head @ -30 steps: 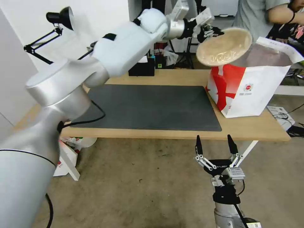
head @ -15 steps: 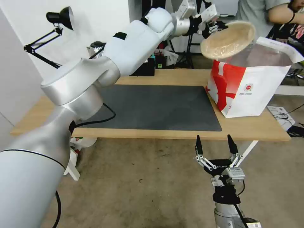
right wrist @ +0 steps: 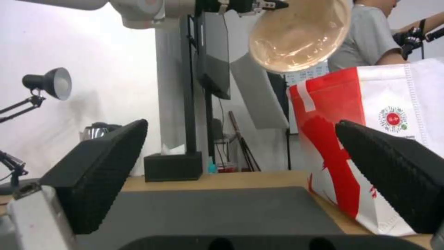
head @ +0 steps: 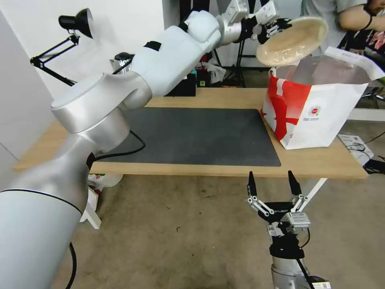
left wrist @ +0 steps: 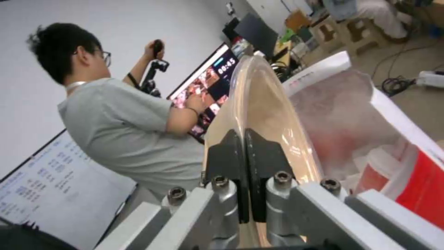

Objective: Pick up the trash from the table and place it into the takeout bag.

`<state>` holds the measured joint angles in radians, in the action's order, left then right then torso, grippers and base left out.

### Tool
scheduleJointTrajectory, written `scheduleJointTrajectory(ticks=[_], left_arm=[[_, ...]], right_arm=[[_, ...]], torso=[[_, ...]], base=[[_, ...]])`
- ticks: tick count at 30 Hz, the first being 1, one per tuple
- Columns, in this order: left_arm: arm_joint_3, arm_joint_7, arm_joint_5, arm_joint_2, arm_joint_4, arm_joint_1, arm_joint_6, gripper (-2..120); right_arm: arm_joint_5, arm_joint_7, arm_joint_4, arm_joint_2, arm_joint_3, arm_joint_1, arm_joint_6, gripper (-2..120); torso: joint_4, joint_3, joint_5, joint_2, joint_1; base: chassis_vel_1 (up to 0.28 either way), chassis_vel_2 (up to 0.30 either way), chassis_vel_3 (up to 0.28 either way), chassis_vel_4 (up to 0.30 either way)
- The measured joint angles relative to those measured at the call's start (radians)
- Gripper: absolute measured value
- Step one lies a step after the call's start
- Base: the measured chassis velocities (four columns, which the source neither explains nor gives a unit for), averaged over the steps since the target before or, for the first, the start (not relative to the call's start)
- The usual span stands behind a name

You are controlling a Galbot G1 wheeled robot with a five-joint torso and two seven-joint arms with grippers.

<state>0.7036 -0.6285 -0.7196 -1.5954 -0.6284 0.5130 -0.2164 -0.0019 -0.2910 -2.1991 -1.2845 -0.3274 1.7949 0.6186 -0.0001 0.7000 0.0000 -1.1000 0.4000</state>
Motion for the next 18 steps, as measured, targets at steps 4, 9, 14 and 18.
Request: scheduleJointTrajectory(ticks=[4,9,14,18], left_arm=[[0.019,-0.002,-0.017,0.0,-0.007,-0.008,-0.019,0],[0.038,-0.001,-0.05,0.0,-0.028,-0.018,-0.026,0],[0.056,0.016,-0.069,0.0,-0.049,-0.036,-0.033,0],[0.069,0.057,-0.056,0.0,-0.056,-0.053,-0.045,5]], right_arm=[[0.0,0.0,0.0,0.0,0.0,0.0,0.0,100],[0.0,0.0,0.0,0.0,0.0,0.0,0.0,100],[0.0,0.0,0.0,0.0,0.0,0.0,0.0,100],[0.0,0.0,0.0,0.0,0.0,0.0,0.0,100]], torso=[[0.0001,0.0,0.0,0.0,0.0],[0.0,0.0,0.0,0.0,0.0],[0.0,0.0,0.0,0.0,0.0],[0.0001,0.0,0.0,0.0,0.0]], base=[[0.0,0.0,0.0,0.0],[0.0,0.0,0.0,0.0],[0.0,0.0,0.0,0.0],[0.0,0.0,0.0,0.0]])
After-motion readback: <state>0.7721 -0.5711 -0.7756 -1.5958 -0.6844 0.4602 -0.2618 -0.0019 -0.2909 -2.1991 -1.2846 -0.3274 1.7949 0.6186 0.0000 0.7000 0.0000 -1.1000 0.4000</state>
